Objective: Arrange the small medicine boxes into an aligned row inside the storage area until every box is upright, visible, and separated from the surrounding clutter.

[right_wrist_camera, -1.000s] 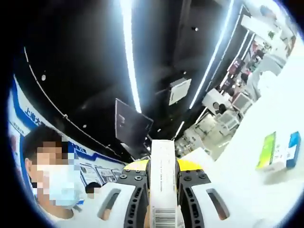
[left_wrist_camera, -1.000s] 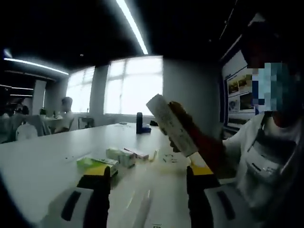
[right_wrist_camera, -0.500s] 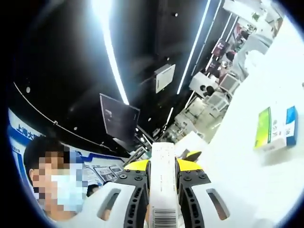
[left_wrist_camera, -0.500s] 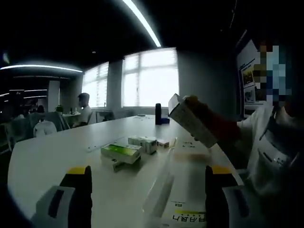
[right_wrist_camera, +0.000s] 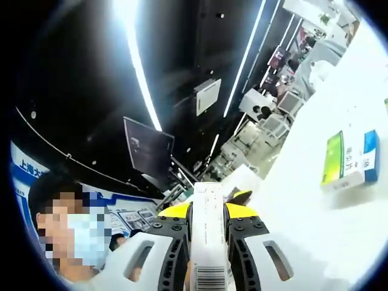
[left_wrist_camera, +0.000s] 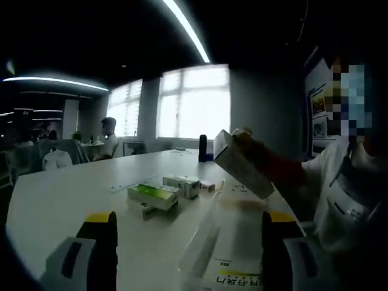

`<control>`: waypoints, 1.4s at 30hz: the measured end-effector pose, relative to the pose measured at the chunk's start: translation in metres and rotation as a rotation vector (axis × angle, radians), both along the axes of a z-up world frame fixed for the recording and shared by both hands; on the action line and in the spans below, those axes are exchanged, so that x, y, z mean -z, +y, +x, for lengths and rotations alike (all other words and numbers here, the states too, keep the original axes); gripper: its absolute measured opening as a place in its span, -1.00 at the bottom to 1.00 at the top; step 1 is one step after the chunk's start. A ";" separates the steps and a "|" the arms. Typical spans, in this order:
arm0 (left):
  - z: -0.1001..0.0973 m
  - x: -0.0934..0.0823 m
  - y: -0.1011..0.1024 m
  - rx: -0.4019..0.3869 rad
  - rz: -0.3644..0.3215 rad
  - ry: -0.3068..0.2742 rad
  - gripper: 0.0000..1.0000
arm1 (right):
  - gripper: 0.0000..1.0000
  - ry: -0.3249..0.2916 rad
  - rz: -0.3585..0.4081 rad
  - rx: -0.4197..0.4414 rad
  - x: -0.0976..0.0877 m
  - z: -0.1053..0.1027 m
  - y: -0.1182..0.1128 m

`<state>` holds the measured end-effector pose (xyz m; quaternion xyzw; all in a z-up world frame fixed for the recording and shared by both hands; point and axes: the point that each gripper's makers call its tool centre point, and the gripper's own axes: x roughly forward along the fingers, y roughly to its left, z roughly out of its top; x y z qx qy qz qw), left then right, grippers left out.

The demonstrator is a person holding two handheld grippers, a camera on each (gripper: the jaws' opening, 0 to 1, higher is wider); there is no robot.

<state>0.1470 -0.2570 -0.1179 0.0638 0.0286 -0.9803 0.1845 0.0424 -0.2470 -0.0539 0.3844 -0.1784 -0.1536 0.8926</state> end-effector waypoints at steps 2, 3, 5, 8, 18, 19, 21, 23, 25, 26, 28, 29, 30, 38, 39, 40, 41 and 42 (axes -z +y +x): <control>0.000 -0.001 -0.001 -0.001 0.008 0.012 0.99 | -0.62 -0.003 0.004 -0.001 -0.001 0.000 0.000; 0.000 -0.001 -0.001 0.000 0.010 0.013 0.99 | -0.62 -0.004 0.005 -0.001 -0.001 0.000 0.000; 0.001 -0.001 0.000 -0.001 0.010 0.014 0.99 | -0.62 -0.004 0.011 0.000 -0.002 0.001 0.001; 0.006 0.000 -0.003 -0.018 0.001 -0.006 0.99 | -0.62 0.008 0.025 -0.002 0.000 0.003 0.001; 0.017 0.006 -0.008 -0.060 -0.017 -0.062 0.99 | -0.62 0.040 0.124 0.012 0.012 0.006 -0.001; 0.018 0.006 -0.008 -0.058 -0.018 -0.061 0.99 | -0.62 0.048 0.146 0.023 0.015 0.005 -0.003; 0.018 0.006 -0.008 -0.055 -0.018 -0.064 0.99 | -0.62 0.052 0.161 0.031 0.016 0.005 -0.004; 0.018 0.006 -0.008 -0.055 -0.019 -0.067 0.99 | -0.62 0.054 0.172 0.033 0.017 0.006 -0.004; 0.019 0.006 -0.008 -0.058 -0.022 -0.070 1.00 | -0.62 0.059 0.191 0.036 0.018 0.006 -0.004; 0.020 0.007 -0.009 -0.069 -0.018 -0.073 1.00 | -0.62 0.066 0.197 0.036 0.019 0.001 0.000; 0.021 0.008 -0.010 -0.075 -0.021 -0.080 1.00 | -0.62 0.084 0.205 0.029 0.022 0.000 0.004; 0.021 0.008 -0.010 -0.073 -0.023 -0.084 1.00 | -0.62 0.095 0.211 0.023 0.025 0.001 0.006; 0.021 0.008 -0.010 -0.073 -0.024 -0.084 1.00 | -0.62 0.097 0.213 0.020 0.026 0.001 0.006; 0.024 0.008 -0.012 -0.090 -0.029 -0.083 1.00 | -0.62 0.138 0.251 -0.025 0.037 0.000 0.014; 0.025 0.007 -0.012 -0.094 -0.028 -0.078 1.00 | -0.62 0.145 0.257 -0.027 0.039 0.000 0.015; 0.027 0.006 -0.013 -0.097 -0.028 -0.073 1.00 | -0.62 0.151 0.262 -0.030 0.040 -0.001 0.015; 0.028 0.005 -0.013 -0.100 -0.030 -0.068 1.00 | -0.62 0.160 0.262 -0.031 0.041 -0.002 0.017; 0.029 0.004 -0.014 -0.103 -0.032 -0.064 1.00 | -0.62 0.167 0.265 -0.031 0.041 -0.004 0.018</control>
